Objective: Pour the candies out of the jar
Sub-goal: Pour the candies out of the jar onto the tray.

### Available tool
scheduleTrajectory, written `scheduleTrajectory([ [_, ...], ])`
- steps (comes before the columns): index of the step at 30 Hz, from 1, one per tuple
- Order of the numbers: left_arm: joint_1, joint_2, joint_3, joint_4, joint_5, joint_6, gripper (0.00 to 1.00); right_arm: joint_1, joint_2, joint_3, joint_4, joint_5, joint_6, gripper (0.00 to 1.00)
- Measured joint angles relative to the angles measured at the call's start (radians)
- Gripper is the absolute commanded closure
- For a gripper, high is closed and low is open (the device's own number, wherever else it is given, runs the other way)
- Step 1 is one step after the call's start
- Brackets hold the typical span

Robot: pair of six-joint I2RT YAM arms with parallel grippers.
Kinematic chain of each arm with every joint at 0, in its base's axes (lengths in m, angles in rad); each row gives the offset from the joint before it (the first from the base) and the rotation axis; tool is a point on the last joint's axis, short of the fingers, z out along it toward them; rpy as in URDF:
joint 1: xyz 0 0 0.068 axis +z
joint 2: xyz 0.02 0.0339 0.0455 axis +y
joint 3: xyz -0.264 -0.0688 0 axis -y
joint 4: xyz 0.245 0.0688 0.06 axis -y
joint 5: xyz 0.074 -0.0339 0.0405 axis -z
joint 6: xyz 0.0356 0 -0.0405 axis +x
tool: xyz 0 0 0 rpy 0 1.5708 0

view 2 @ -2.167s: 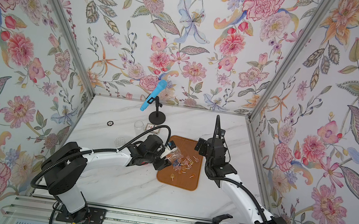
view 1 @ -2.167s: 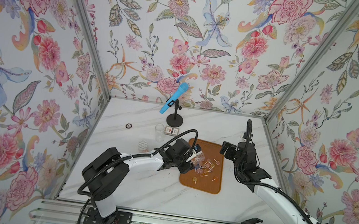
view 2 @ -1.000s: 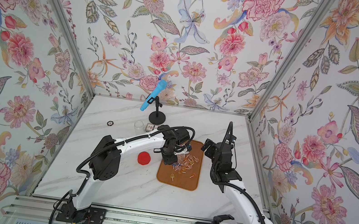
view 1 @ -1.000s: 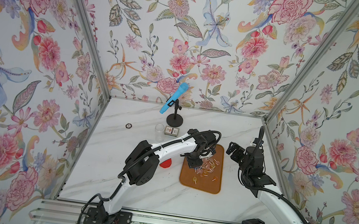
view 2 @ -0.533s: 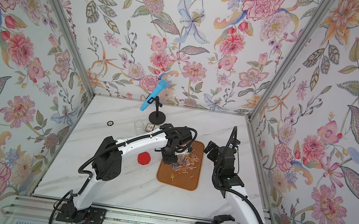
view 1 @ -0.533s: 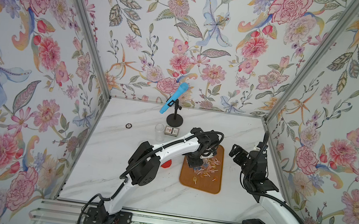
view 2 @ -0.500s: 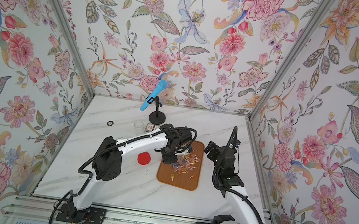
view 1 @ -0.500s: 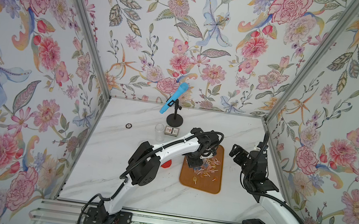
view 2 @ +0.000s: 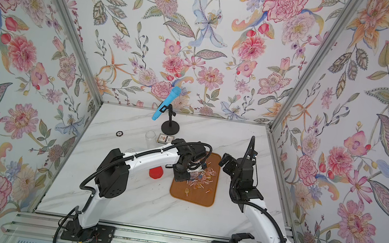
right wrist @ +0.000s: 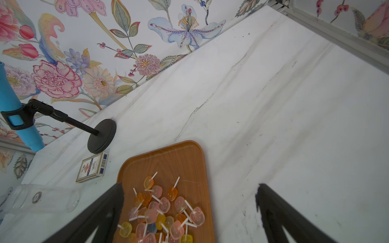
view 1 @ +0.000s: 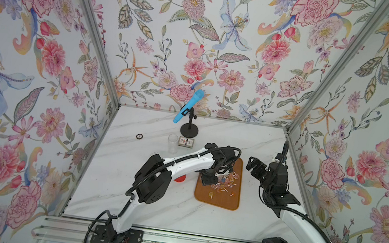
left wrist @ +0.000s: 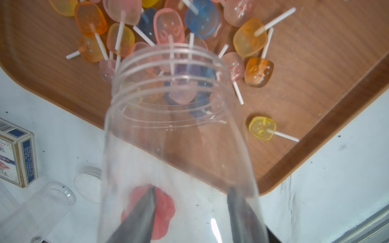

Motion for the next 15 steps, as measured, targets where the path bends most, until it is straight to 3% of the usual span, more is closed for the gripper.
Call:
scheduleTrajectory([
  [3,0.001,-0.096,-0.092,0.059,0.003,0.0,1.0,-0.027,0.005,0.012,0.0,-0.077,0.0,0.0],
  [9,0.002,-0.165,-0.119,0.15,0.014,0.004,1.0,-0.047,0.029,0.04,0.003,-0.204,0.0,0.0],
  [15,0.062,-0.33,-0.373,0.383,0.071,0.003,1.0,-0.048,0.071,0.079,0.014,-0.406,-0.003,0.0],
])
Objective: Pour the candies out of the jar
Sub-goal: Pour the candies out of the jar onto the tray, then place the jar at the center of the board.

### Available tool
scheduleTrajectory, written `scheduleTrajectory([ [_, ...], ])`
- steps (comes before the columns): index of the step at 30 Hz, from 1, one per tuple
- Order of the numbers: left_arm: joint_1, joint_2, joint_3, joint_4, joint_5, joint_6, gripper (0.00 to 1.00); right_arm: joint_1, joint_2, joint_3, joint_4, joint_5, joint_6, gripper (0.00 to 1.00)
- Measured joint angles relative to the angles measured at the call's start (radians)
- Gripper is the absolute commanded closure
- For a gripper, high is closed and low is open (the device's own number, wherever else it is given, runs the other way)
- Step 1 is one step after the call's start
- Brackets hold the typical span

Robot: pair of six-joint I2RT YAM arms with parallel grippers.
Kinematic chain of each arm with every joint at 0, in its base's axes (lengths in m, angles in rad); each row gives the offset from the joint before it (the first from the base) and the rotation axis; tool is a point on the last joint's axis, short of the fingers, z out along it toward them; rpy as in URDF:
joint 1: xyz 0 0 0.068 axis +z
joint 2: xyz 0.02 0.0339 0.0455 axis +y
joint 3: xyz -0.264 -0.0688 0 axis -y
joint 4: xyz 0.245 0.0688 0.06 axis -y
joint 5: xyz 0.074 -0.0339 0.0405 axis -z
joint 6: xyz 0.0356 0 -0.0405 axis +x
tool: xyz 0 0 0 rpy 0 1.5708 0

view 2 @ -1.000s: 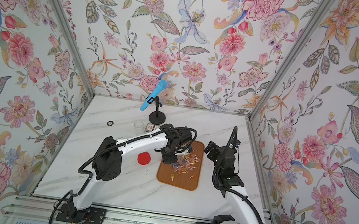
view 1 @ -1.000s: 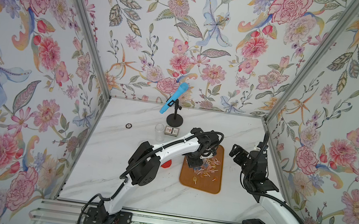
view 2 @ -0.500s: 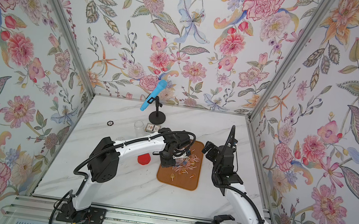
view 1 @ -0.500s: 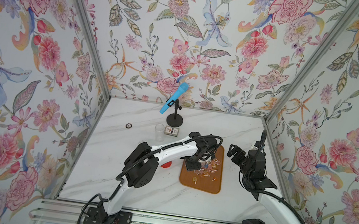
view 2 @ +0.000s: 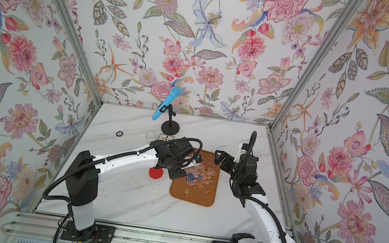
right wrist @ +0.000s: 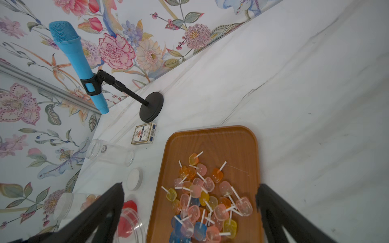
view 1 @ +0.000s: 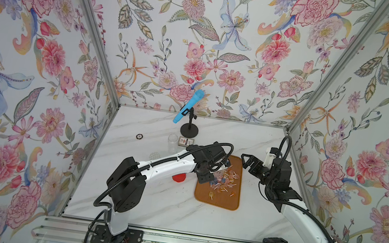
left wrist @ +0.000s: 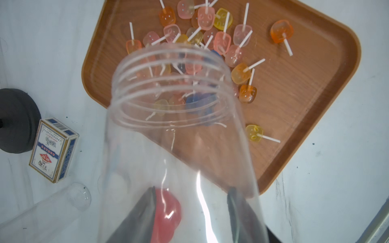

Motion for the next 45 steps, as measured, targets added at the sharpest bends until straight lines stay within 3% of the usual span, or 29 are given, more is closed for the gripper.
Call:
scheduleTrajectory([
  [6,0.137,-0.262,-0.257,0.334,0.064,-0.05,1.0,0.022,0.093,0.144,0.01,-0.24,0.013,0.0],
  [13,0.176,-0.499,-0.52,0.661,0.127,-0.089,1.0,0.194,0.247,0.377,-0.008,-0.428,0.002,0.0],
  [23,0.202,-0.7,-0.718,0.844,0.146,-0.113,1.0,0.332,0.394,0.608,-0.042,-0.535,-0.035,0.0],
  [30,0.204,-0.771,-0.764,0.888,0.15,-0.121,1.0,0.411,0.456,0.676,-0.079,-0.571,-0.058,0.0],
  [41,0.209,-0.772,-0.766,0.885,0.16,-0.121,1.0,0.449,0.459,0.682,-0.111,-0.587,-0.063,0.32],
  [42,0.209,-0.772,-0.766,0.885,0.162,-0.121,0.96,0.451,0.459,0.682,-0.111,-0.586,-0.061,0.36],
  [43,0.209,-0.772,-0.766,0.885,0.164,-0.124,0.79,0.451,0.459,0.682,-0.109,-0.588,-0.058,0.4],
  [45,0.209,-0.772,-0.766,0.885,0.168,-0.13,0.24,0.451,0.459,0.682,-0.108,-0.588,-0.055,0.42],
])
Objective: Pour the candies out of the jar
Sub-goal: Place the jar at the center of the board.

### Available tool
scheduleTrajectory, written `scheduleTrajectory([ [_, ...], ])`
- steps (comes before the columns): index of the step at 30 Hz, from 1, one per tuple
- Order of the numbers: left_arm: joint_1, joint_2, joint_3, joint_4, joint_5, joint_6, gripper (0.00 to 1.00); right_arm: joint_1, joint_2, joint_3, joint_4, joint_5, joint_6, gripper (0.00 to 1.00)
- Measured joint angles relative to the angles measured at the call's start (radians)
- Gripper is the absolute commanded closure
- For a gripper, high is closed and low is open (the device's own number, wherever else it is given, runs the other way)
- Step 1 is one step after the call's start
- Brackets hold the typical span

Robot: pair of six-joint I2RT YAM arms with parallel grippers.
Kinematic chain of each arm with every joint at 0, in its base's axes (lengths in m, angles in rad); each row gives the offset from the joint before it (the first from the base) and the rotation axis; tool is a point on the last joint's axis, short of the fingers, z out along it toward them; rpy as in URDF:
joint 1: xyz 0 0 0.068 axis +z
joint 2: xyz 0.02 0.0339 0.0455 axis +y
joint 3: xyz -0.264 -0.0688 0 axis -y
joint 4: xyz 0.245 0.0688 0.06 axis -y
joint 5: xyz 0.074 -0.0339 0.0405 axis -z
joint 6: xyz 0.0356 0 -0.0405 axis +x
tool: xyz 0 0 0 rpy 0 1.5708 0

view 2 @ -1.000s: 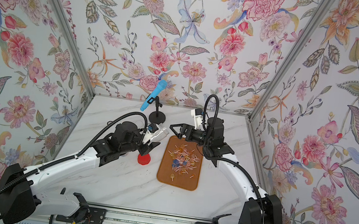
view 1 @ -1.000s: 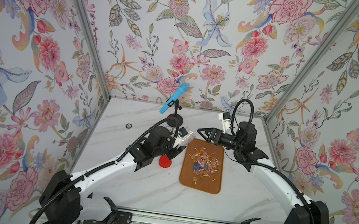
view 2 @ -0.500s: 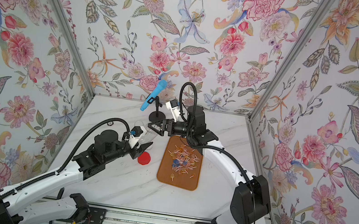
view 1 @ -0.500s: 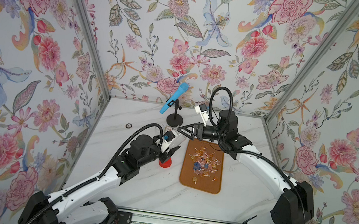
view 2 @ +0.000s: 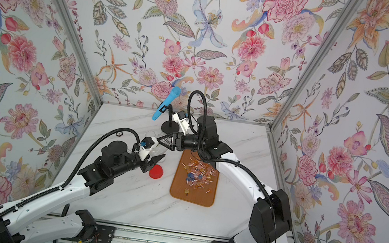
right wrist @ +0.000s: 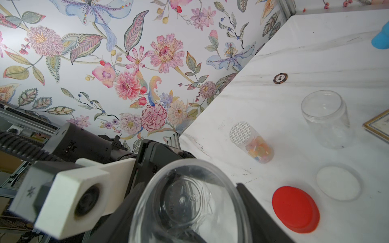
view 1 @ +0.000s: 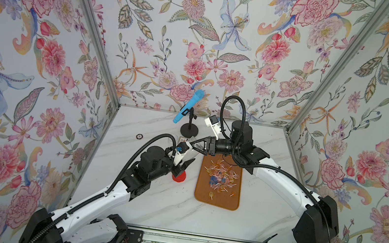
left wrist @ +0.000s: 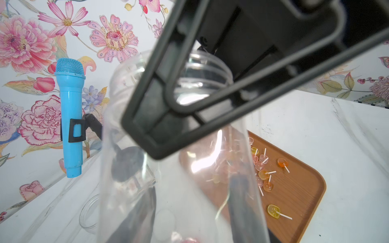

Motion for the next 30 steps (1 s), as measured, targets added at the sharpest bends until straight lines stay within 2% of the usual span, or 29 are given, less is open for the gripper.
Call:
scheduleTrajectory([
  [1,0.002,0.0,0.0,0.001,0.002,-0.003,0.02,0.0,0.0,0.0,0.003,0.001,0.002,0.44],
  [2,0.003,0.0,0.0,0.002,-0.003,-0.011,0.01,0.0,0.0,0.0,0.004,-0.003,0.004,0.44],
  [8,0.013,-0.034,-0.034,0.006,-0.005,-0.073,0.01,-0.001,0.001,0.0,0.016,0.031,0.002,0.45],
  [12,0.052,-0.105,-0.084,-0.009,-0.048,-0.145,0.01,0.0,0.016,0.005,-0.016,0.124,-0.048,0.46],
  [17,0.161,-0.179,-0.097,-0.073,-0.113,-0.224,0.01,0.023,0.111,0.057,-0.061,0.259,-0.123,0.45],
  [24,0.334,-0.219,-0.097,-0.103,-0.151,-0.317,0.01,0.125,0.283,0.103,-0.07,0.373,-0.174,0.46],
  [30,0.459,-0.211,-0.116,-0.082,-0.125,-0.382,0.01,0.205,0.399,0.175,-0.094,0.545,-0.269,0.45],
])
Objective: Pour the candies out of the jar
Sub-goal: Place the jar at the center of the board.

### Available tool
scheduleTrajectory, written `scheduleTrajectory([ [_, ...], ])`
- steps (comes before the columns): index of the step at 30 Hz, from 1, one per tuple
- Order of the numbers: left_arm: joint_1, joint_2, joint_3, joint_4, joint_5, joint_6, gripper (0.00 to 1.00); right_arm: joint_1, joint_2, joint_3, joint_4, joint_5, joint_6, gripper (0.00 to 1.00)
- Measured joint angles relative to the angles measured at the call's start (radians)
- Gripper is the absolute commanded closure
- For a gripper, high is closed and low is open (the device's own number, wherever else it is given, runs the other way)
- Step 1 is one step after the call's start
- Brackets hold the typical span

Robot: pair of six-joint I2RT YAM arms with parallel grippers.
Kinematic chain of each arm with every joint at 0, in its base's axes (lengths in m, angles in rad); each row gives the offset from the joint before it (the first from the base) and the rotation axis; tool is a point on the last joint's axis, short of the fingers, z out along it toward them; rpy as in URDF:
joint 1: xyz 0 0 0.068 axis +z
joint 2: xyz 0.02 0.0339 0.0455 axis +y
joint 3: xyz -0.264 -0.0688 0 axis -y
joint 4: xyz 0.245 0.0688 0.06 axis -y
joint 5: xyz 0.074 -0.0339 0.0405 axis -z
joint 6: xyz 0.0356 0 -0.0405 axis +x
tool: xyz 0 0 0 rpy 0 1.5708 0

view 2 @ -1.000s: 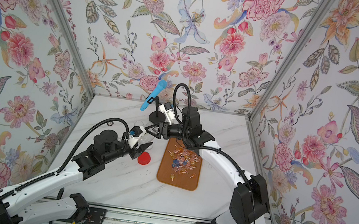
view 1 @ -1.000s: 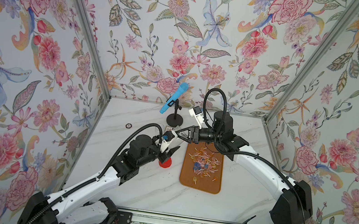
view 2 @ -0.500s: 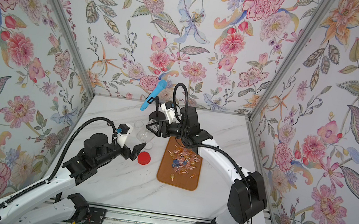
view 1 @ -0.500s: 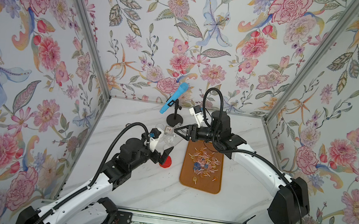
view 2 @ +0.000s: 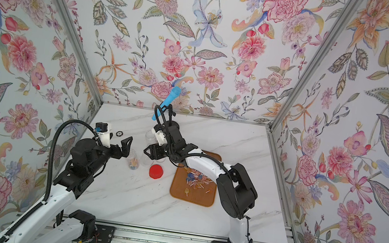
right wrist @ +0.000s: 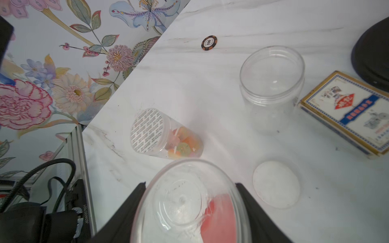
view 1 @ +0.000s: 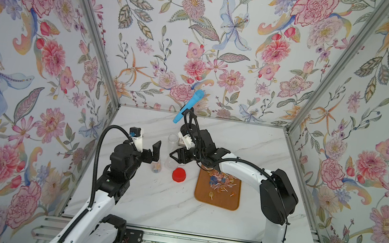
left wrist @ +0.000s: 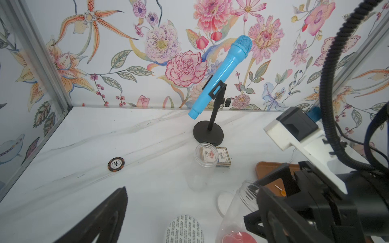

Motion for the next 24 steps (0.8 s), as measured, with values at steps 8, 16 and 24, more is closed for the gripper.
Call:
scheduleTrajectory([
  [8,0.107,0.022,-0.024,0.018,0.067,-0.05,0.01,0.058,0.105,0.115,0.006,0.217,-0.13,0.43],
  [16,0.161,0.019,-0.045,0.053,0.103,-0.084,0.01,0.059,0.23,0.213,0.009,0.324,-0.19,0.42],
  [24,0.208,0.007,-0.055,0.08,0.113,-0.114,0.01,0.067,0.318,0.299,0.005,0.346,-0.206,0.31],
])
